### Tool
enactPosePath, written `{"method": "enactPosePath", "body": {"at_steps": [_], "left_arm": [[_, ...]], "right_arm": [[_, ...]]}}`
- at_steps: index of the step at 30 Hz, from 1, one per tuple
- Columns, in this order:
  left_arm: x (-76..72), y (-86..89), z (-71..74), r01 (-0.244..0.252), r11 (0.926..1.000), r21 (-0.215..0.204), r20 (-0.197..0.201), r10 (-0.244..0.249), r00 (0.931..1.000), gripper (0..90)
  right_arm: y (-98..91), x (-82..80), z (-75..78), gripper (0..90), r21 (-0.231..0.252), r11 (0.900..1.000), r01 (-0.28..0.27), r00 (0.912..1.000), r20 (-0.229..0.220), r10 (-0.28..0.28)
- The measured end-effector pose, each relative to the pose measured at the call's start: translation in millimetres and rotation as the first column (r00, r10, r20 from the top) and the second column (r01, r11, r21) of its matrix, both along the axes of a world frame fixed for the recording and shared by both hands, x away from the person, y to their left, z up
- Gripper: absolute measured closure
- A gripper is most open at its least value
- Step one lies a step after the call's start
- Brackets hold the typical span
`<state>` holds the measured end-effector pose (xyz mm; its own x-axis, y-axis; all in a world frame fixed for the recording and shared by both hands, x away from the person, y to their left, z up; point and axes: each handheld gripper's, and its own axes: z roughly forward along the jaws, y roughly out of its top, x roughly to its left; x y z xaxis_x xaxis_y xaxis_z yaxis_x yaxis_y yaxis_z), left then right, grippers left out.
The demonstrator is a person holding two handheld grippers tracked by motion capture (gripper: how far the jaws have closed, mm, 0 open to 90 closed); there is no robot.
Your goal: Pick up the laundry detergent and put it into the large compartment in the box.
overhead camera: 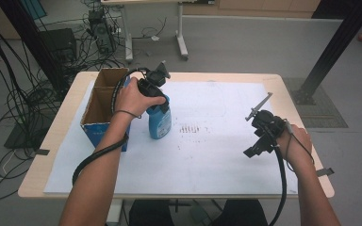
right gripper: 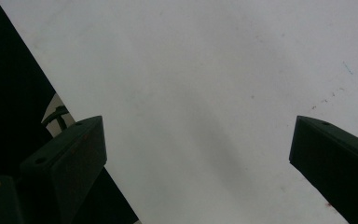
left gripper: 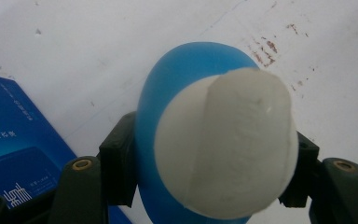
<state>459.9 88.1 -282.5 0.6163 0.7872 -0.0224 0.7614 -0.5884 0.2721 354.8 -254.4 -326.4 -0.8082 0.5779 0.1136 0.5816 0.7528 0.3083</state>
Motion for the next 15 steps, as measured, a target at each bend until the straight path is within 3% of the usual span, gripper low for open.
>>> {"method": "enactPosePath", "body": {"at_steps": [15], "left_arm": [[0.2, -0.5, 0.1, 0.001, 1.0000, 0.005, -0.001, -0.001, 1.0000, 37.4]], "right_arm": [[1.0, 0.0, -0.3, 3.7, -0.003, 1.0000, -0.005, 1.0000, 0.001, 0.005]]}}
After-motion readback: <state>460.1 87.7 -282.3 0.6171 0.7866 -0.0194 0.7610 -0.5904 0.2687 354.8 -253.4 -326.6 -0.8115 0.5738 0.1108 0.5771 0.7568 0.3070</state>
